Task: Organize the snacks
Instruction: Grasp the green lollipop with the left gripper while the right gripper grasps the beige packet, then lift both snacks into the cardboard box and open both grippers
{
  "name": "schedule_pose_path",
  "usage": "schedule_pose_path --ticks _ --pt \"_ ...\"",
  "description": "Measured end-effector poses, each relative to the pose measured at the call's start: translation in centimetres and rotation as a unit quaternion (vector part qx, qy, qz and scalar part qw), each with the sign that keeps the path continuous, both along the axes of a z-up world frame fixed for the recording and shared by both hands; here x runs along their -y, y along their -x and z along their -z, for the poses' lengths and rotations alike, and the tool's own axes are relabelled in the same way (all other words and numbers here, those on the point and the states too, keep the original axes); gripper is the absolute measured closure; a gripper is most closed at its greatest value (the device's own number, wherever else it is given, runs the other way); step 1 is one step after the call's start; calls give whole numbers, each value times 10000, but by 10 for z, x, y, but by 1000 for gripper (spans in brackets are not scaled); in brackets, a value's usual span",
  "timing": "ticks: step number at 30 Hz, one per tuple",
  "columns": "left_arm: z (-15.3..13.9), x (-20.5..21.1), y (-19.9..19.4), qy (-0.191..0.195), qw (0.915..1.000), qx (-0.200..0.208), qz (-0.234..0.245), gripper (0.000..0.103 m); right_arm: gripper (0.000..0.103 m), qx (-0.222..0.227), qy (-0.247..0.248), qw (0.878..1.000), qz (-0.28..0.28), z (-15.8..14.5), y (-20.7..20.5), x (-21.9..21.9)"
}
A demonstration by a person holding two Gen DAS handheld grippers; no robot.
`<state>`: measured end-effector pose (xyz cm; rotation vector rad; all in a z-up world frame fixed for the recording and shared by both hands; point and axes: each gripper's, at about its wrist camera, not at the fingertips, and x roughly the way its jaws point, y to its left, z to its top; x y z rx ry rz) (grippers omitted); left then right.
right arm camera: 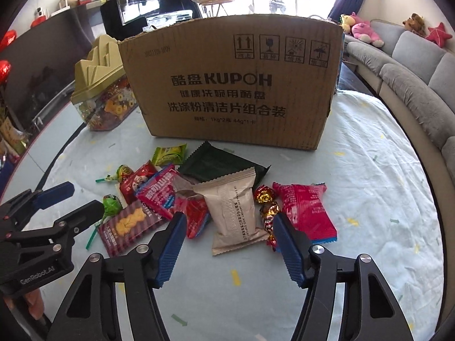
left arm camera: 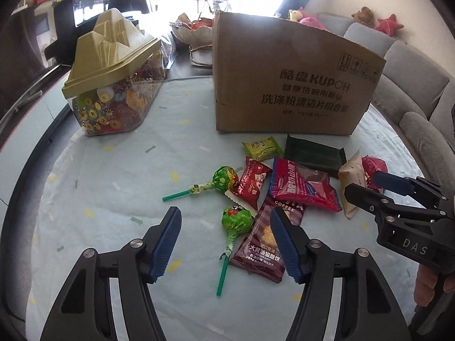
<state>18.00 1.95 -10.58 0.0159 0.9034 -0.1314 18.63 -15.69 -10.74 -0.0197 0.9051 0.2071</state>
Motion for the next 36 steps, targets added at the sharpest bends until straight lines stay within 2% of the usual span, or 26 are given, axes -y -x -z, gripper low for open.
schedule_pose_path --ticks 2,4,9,15,18,25,36 --pt "4 0 -4 42 10000 -63 12 49 43 -43 13 10000 11 2 -4 0" --pt "7 0 -7 85 9999 -135 31 51 44 -48 35 10000 9 4 -6 -1" --pt "15 -1 -16 248 9992 -315 47 63 47 4 88 9999 -53 5 -11 -3" --pt "18 2 -20 313 9988 -371 95 76 61 0 60 9999 -130 4 -15 -6" --pt "18 4 -22 291 9989 -363 100 76 67 -52 17 9999 -133 6 -17 -6" --pt "10 6 -15 242 9993 -256 124 77 69 3 49 9999 -160 1 -11 -7" --pt "-30 10 14 268 9989 300 232 77 69 340 -85 9990 -265 -29 12 -10"
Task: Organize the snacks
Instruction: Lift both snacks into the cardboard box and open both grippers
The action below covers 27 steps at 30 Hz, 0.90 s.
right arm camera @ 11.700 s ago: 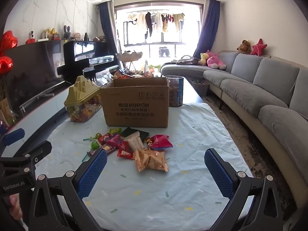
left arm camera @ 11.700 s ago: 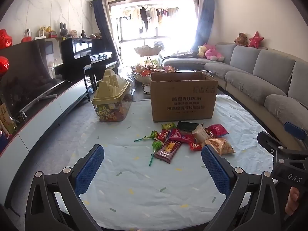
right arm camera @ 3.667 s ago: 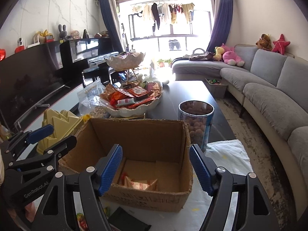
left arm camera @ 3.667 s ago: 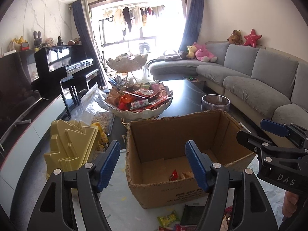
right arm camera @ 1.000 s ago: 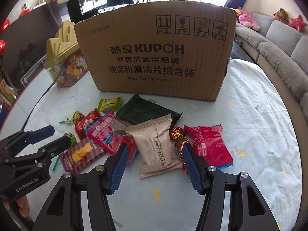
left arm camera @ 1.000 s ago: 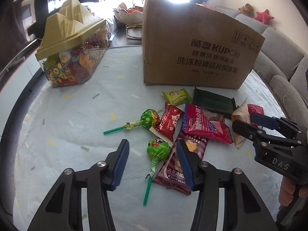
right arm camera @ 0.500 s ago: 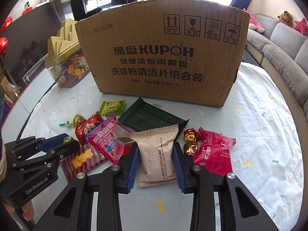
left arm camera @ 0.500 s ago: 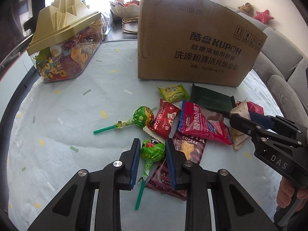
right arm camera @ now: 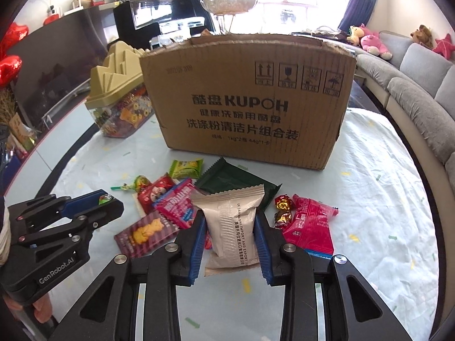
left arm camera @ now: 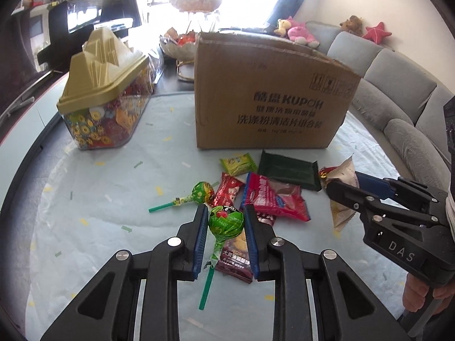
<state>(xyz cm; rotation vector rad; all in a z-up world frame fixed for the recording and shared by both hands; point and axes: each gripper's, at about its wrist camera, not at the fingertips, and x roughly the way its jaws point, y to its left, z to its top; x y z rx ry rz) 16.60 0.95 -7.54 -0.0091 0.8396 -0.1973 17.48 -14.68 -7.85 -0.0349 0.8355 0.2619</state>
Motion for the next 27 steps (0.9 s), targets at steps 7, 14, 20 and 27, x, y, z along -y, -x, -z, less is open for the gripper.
schedule_pose_path --ticks 7,14,20,27 --pt "-31 5 13 -11 9992 407 54 77 69 315 -126 9994 -15 -25 15 2" --pt "-65 10 16 -12 9964 849 82 77 69 715 -251 9971 -21 -56 21 6" --pt "-93 12 7 18 9931 1169 83 77 69 984 -305 9947 -1 -79 16 10" --pt "-122 14 -10 81 9897 1422 112 77 69 1257 -297 9916 25 -108 3 14"
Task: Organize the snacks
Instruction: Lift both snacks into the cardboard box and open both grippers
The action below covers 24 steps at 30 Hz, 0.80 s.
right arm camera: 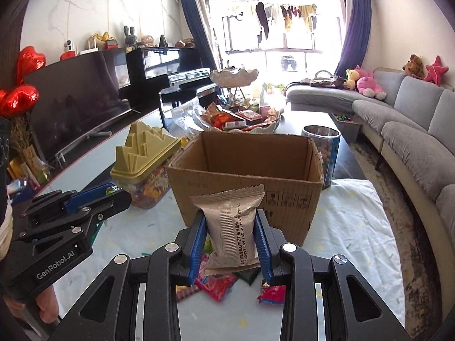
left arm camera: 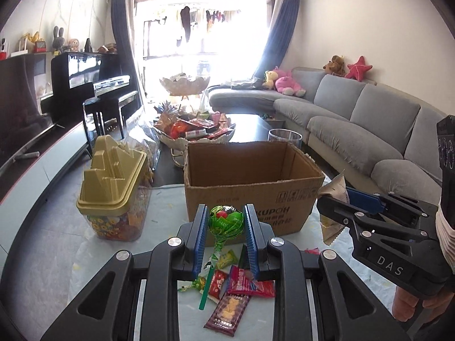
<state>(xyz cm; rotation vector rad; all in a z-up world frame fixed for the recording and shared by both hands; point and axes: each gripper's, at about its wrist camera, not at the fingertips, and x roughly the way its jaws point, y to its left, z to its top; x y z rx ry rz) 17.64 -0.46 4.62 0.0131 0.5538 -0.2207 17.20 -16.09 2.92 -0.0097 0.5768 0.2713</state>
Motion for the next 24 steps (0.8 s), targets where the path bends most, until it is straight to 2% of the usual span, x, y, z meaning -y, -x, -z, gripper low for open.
schedule_pose_path --ticks 4,12,24 --pt "-13 3 -14 11 10000 80 43 77 69 107 -13 9999 25 -15 -11 1" --pt "-24 3 -51 198 9998 -35 92 77 69 266 122 9996 -16 -37 -35 -3" --pt "-16 7 -106 107 9999 -115 70 77 69 119 212 9997 30 -31 -86 -1"
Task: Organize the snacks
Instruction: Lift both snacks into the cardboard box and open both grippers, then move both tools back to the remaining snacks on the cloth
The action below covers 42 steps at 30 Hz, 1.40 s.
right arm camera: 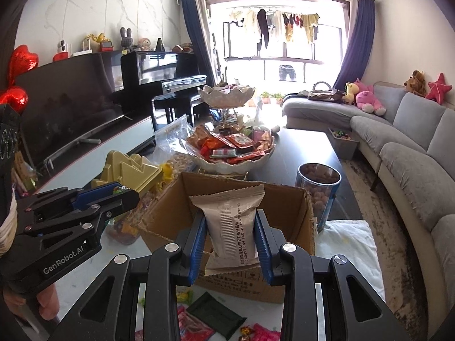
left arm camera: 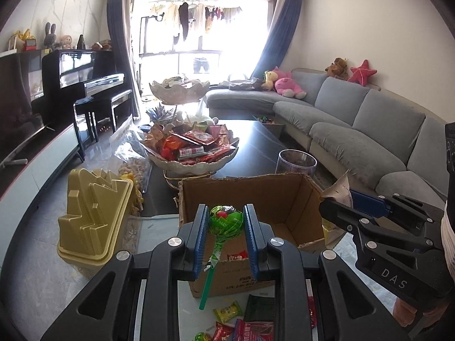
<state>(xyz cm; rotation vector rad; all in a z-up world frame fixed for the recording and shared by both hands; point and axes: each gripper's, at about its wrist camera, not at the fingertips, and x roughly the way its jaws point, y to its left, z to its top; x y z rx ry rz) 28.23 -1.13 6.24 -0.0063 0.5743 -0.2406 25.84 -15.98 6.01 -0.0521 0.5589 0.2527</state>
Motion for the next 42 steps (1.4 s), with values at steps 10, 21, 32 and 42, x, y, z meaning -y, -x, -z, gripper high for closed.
schedule_pose_path --ticks 10,21,32,42 --pt "14 12 -47 -24 9998 -167 62 77 69 -202 -33 9998 64 16 -41 9" --pt "20 17 -52 -319 9994 -137 -59 52 47 -294 -122 9991 270 28 -58 16" --pt "13 11 -3 -294 9996 -2 -56 45 47 -151 22 9997 206 26 -20 16" --pt "9 6 44 -218 9997 70 -59 45 47 -135 -66 9998 128 28 21 15"
